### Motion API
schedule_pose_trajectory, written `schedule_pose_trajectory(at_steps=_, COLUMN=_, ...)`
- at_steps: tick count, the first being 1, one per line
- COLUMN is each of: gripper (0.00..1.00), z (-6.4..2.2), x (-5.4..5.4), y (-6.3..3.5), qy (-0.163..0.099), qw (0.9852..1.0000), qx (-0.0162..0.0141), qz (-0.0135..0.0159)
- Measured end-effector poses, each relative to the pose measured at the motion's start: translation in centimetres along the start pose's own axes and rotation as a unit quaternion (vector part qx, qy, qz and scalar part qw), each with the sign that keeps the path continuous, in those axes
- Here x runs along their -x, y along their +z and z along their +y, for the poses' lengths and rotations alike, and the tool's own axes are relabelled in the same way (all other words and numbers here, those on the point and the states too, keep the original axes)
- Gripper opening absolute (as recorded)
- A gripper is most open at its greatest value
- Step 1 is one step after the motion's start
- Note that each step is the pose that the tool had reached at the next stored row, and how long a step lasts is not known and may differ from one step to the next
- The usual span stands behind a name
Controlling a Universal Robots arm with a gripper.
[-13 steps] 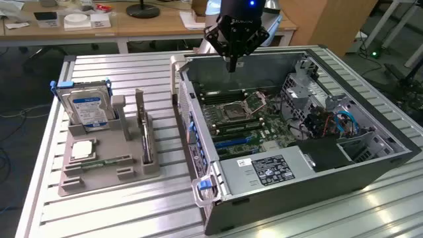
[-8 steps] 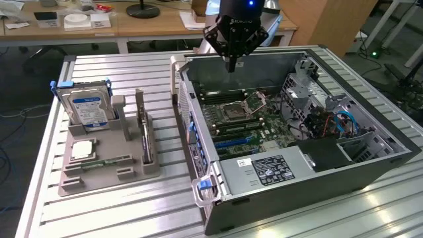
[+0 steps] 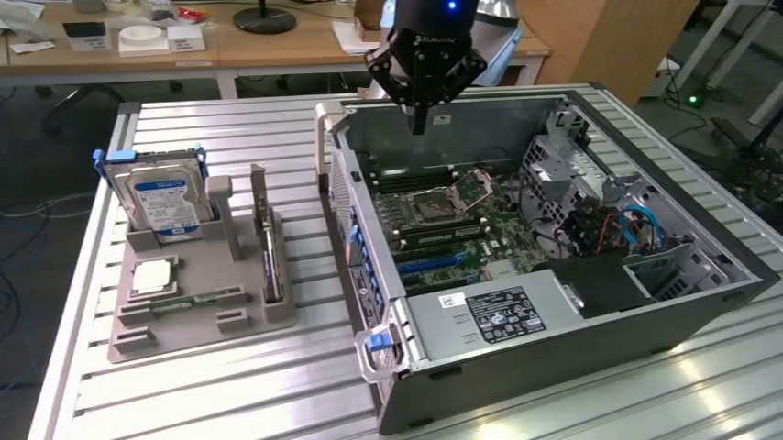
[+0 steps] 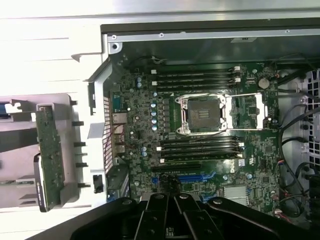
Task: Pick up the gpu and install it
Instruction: 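Reach for the gpu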
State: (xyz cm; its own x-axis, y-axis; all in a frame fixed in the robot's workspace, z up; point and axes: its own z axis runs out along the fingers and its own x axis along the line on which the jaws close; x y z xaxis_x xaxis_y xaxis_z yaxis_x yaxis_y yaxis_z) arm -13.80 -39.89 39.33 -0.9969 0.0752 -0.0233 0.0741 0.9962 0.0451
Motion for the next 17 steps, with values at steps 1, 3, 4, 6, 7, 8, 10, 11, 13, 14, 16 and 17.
schedule_pose_trajectory(at_steps=1, gripper=0.11, z=-0.02, x=-0.2, y=0.0, qy=0.0, qw=1.0, qx=0.0, qz=0.0)
schedule_pose_trajectory(at_steps=3, gripper=0.11, z=-0.05, x=-0.7, y=-0.02, qy=0.0, qw=1.0, qx=0.0, qz=0.0)
schedule_pose_trajectory(at_steps=4, gripper=0.11, z=-0.07, x=-0.9, y=-0.02, qy=0.0, qw=1.0, qx=0.0, qz=0.0)
schedule_pose_trajectory(at_steps=6, gripper=0.11, z=-0.1, x=-1.4, y=-0.04, qy=0.0, qw=1.0, qx=0.0, qz=0.0)
schedule_pose_trajectory(at_steps=7, gripper=0.11, z=-0.12, x=-1.6, y=-0.05, qy=0.0, qw=1.0, qx=0.0, qz=0.0)
schedule_pose_trajectory(at_steps=8, gripper=0.11, z=-0.14, x=-1.8, y=-0.05, qy=0.0, qw=1.0, qx=0.0, qz=0.0)
schedule_pose_trajectory(at_steps=10, gripper=0.11, z=-0.17, x=-2.2, y=-0.06, qy=0.0, qw=1.0, qx=0.0, qz=0.0)
schedule_pose_trajectory(at_steps=11, gripper=0.11, z=-0.18, x=-2.4, y=-0.06, qy=0.0, qw=1.0, qx=0.0, qz=0.0)
schedule_pose_trajectory(at_steps=13, gripper=0.11, z=-0.21, x=-2.8, y=-0.07, qy=0.0, qw=1.0, qx=0.0, qz=0.0)
schedule_pose_trajectory(at_steps=14, gripper=0.11, z=-0.23, x=-3.0, y=-0.08, qy=0.0, qw=1.0, qx=0.0, qz=0.0)
schedule_pose_trajectory(at_steps=16, gripper=0.11, z=-0.26, x=-3.3, y=-0.09, qy=0.0, qw=1.0, qx=0.0, qz=0.0)
schedule_pose_trajectory(at_steps=17, gripper=0.11, z=-0.27, x=-3.5, y=-0.09, qy=0.0, qw=1.0, qx=0.0, qz=0.0)
